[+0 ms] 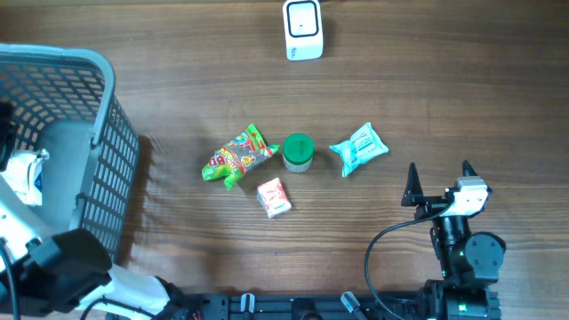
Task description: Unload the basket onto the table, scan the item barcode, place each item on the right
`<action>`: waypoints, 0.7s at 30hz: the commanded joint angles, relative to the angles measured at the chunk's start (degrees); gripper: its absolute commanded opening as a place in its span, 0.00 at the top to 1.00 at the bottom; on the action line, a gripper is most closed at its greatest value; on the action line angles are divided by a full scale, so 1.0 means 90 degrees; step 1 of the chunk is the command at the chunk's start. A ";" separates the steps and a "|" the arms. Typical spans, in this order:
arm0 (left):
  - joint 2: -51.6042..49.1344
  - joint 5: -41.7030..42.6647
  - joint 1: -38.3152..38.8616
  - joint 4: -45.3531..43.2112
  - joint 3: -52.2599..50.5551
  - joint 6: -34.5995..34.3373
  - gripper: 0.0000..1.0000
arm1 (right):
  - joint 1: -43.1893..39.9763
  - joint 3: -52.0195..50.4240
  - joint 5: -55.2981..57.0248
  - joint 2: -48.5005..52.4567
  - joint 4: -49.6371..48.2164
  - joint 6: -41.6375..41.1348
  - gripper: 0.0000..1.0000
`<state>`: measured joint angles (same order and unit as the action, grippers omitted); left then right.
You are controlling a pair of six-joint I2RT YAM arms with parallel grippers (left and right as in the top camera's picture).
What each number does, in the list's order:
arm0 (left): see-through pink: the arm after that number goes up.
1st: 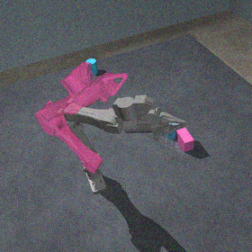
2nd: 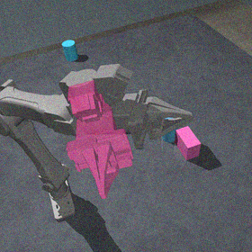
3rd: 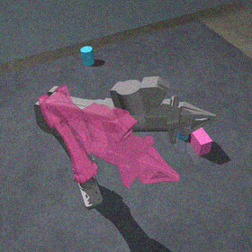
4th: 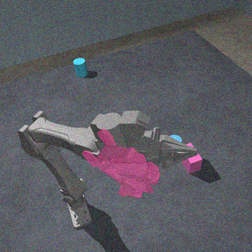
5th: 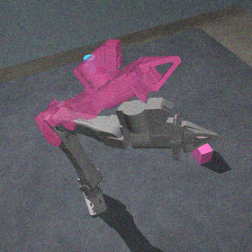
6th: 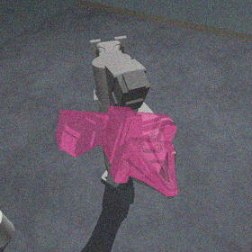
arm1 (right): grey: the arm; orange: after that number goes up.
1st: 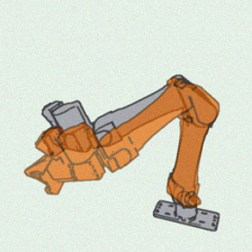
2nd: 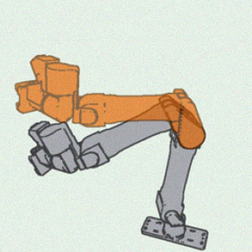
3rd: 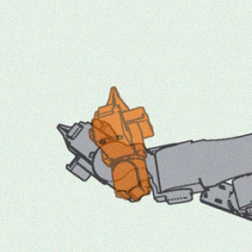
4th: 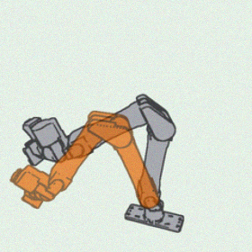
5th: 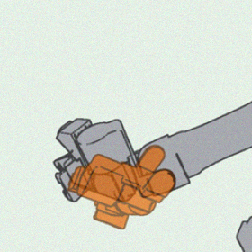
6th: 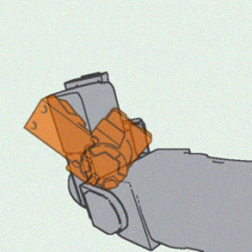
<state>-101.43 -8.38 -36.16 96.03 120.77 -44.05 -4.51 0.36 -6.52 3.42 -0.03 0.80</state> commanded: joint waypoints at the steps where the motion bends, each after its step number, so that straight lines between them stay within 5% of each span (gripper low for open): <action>1: 0.0338 0.1035 -0.0024 -0.0080 0.0102 0.0209 0.96 | 0.0019 -0.0007 0.0061 -0.0039 -0.0034 0.0075 0.00; 12: 0.2584 0.4920 0.0328 -0.1316 0.0102 0.0469 0.96 | 0.0019 -0.0007 0.0063 -0.0039 -0.0034 0.0075 0.00; 17: 0.2715 0.4813 0.2577 -0.1287 0.0063 0.0527 0.96 | 0.0019 -0.0007 0.0061 -0.0039 -0.0034 0.0073 0.00; 21: 0.2193 0.3385 0.4937 -0.1362 -0.0104 0.0517 0.96 | 0.0019 -0.0007 0.0061 -0.0039 -0.0034 0.0073 0.00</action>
<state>-78.04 30.65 -3.66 83.96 121.08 -40.73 -4.51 0.36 -6.50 3.42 -0.03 0.80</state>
